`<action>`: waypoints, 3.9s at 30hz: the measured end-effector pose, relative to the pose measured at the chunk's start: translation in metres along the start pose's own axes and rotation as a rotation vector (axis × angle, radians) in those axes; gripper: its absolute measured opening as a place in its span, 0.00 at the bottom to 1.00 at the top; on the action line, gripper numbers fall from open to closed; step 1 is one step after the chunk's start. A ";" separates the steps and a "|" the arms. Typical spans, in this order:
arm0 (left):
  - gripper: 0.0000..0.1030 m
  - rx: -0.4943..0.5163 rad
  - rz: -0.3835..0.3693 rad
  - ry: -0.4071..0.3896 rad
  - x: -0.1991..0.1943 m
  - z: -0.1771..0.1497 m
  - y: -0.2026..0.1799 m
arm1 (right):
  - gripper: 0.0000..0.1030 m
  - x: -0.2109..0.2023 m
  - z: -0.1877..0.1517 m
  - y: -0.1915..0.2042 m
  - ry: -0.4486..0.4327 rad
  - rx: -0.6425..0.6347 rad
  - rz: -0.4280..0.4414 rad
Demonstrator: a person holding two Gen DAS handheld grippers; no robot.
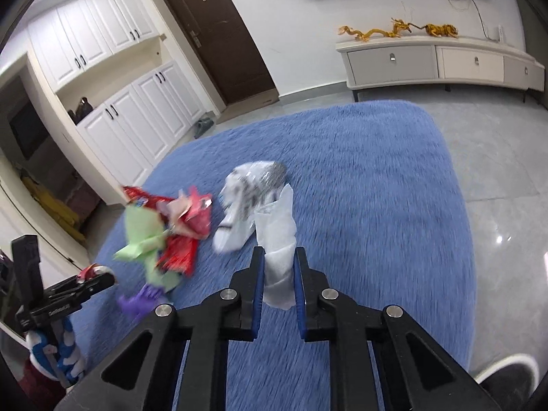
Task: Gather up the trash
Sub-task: 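Grasp the white tissue with the right tool while the left tool grasps a pink-white wrapper, then carry both items to the trash bin and open both tools to drop them, then move both tools from the trash bin back to the wrapper pile on the rug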
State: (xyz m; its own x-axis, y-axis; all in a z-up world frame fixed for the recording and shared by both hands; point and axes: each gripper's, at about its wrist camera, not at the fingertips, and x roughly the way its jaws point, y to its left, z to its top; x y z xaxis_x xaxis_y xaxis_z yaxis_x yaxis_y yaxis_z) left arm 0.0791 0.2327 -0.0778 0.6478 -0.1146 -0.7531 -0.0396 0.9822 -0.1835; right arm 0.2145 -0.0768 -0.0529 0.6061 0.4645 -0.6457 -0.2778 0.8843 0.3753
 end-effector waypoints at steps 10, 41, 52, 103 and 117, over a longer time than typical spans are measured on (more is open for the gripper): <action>0.47 -0.012 0.039 -0.024 -0.043 -0.020 -0.009 | 0.15 -0.085 -0.058 -0.008 -0.034 0.027 0.011; 0.47 0.247 -0.129 0.014 -0.053 -0.025 -0.202 | 0.15 -0.243 -0.171 -0.163 -0.234 0.376 -0.151; 0.49 0.514 -0.272 0.067 -0.032 -0.043 -0.341 | 0.15 -0.253 -0.200 -0.199 -0.223 0.459 -0.188; 0.55 0.616 -0.381 0.065 0.018 -0.080 -0.488 | 0.44 -0.249 -0.244 -0.258 -0.174 0.660 -0.361; 0.55 0.507 -0.176 -0.127 -0.039 -0.050 -0.401 | 0.51 -0.260 -0.198 -0.195 -0.207 0.483 -0.367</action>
State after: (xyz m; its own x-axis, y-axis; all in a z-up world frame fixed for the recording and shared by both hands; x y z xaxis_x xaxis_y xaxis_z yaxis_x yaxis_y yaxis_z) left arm 0.0319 -0.1643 -0.0063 0.6992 -0.2953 -0.6510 0.4287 0.9020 0.0514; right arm -0.0363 -0.3605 -0.0896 0.7425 0.0744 -0.6656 0.3127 0.8403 0.4428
